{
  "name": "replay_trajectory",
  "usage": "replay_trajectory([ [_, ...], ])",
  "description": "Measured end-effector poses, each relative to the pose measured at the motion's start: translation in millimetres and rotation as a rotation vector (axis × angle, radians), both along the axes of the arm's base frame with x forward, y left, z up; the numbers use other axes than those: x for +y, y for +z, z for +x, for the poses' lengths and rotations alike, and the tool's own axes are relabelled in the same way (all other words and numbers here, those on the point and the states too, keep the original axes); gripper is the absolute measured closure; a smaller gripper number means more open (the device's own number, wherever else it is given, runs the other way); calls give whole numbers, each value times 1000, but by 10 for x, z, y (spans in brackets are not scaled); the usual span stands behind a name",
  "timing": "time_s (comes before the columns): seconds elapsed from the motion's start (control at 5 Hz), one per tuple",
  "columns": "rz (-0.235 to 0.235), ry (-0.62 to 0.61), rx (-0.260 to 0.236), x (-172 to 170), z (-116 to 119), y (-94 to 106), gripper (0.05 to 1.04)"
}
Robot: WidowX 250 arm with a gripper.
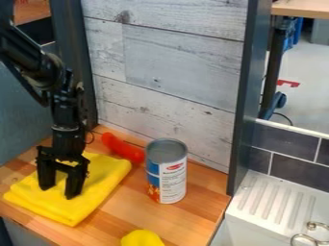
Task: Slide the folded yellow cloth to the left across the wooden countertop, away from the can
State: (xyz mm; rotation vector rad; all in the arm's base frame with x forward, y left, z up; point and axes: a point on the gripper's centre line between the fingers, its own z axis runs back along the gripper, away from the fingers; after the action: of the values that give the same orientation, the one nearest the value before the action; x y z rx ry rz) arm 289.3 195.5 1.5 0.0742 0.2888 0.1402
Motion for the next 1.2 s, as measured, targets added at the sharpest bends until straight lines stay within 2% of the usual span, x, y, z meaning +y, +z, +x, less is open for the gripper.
replay_trajectory([
  [0.2,54,-16,91,213,0,43,94],
  [0.4,84,1,149,355,-73,78,90],
  [0.6,83,51,199,500,-279,83,87],
  [0.8,71,110,197,635,-424,75,87],
  [1.0,24,84,121,617,-406,62,85],
  [1.2,-23,84,14,535,-335,90,85],
])
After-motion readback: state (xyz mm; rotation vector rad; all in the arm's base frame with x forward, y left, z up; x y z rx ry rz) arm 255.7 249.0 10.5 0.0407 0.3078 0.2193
